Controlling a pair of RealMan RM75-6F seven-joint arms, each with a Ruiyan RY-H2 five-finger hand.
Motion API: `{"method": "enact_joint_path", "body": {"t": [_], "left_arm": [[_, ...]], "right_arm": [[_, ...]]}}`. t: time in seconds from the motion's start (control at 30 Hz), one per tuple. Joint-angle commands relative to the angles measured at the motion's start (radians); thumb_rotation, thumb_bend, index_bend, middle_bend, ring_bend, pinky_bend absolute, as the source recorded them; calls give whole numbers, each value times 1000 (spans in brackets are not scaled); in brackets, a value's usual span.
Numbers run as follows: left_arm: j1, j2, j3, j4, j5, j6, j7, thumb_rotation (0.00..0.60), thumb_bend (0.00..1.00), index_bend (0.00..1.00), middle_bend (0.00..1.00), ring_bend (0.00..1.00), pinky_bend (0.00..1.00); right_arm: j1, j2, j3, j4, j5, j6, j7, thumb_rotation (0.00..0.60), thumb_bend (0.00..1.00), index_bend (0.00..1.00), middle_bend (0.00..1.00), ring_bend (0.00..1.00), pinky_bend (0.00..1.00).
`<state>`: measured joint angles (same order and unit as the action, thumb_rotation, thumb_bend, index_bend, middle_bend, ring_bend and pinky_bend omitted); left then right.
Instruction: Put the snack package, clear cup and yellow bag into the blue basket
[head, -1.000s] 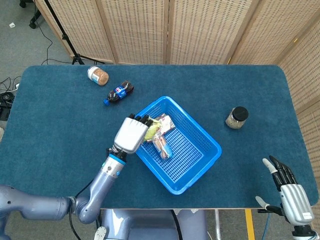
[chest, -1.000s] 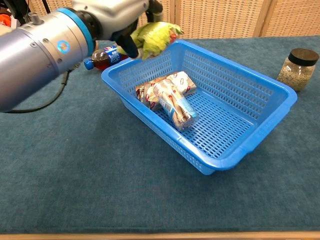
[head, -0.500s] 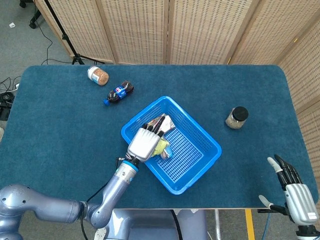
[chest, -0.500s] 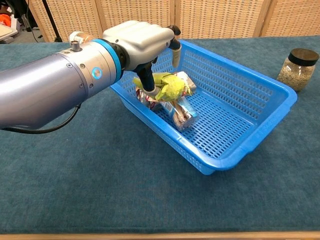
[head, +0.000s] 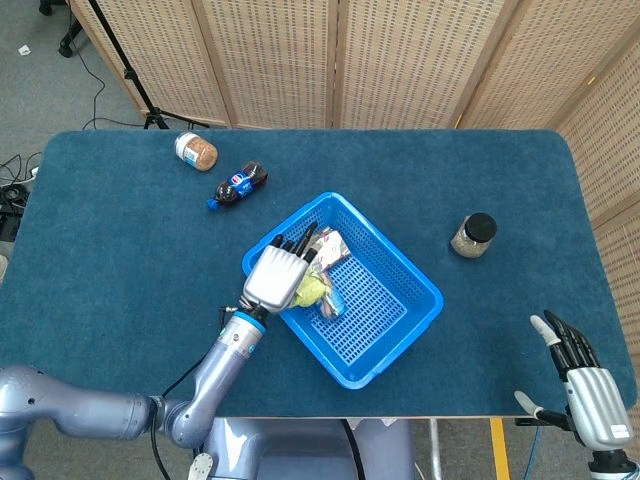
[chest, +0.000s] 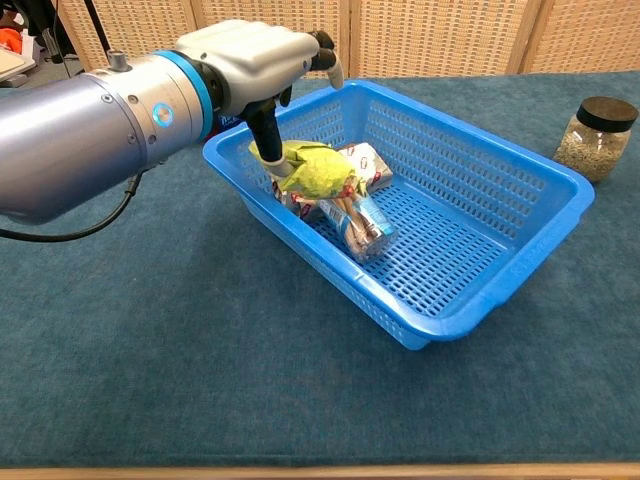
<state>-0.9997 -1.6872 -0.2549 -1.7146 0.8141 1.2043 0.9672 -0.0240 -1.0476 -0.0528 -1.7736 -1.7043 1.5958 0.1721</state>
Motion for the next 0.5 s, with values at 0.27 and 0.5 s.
{"method": "enact_joint_path", "body": {"t": [0.27,0.5], "left_arm": [[8,72,-53,-20,-45,-37,-99,600,3,44,0,345,216],[8,120,-65,-38,-31,-36,-131,600,0,40,0,345,202]], "right_arm": [[0,-3,-1,-2,-5,-2,-11,600,206,0,0,0,64],[0,-5,-1,-1,-5,-2,-11,600,206,0,0,0,64]]}}
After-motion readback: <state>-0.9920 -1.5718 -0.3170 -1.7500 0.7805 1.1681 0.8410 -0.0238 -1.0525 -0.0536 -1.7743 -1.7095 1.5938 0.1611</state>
